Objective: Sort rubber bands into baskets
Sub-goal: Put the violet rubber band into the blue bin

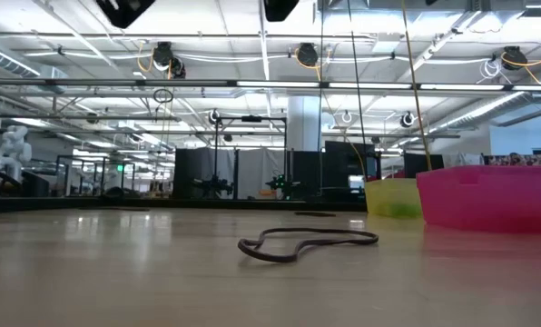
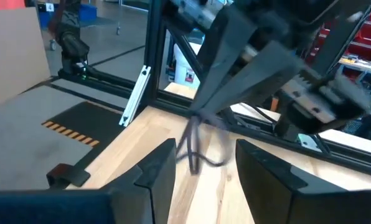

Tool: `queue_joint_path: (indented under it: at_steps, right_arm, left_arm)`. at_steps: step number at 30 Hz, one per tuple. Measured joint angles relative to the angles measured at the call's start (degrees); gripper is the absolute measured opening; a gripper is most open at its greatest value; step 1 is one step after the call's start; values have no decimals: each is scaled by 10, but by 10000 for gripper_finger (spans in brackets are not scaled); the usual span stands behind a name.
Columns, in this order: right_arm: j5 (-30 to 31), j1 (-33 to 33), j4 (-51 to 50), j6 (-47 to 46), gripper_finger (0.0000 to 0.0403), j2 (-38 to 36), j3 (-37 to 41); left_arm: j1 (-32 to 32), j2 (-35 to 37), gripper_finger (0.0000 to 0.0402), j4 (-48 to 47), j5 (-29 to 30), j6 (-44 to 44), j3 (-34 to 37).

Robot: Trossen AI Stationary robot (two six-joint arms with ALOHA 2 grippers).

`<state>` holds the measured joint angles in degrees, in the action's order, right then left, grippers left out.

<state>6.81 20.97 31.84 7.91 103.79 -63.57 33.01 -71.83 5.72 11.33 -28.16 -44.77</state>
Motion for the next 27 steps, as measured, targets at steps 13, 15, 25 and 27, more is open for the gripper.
queue_joint_path:
  at_steps: [13,15,25,27]
  right_arm:
    - [8,0,-4,17,137,2,0]
    - [8,0,-4,16,109,2,0]
    - [6,1,-23,-18,6,-12,0]
    - [7,6,-56,-36,3,-28,0]
  left_arm:
    - [-21,-25,0,45,-11,-15,0]
    - [-21,-25,0,46,-11,-15,0]
    - [-21,-25,82,41,-3,-15,0]
    - [-21,-24,109,36,-3,-28,0]
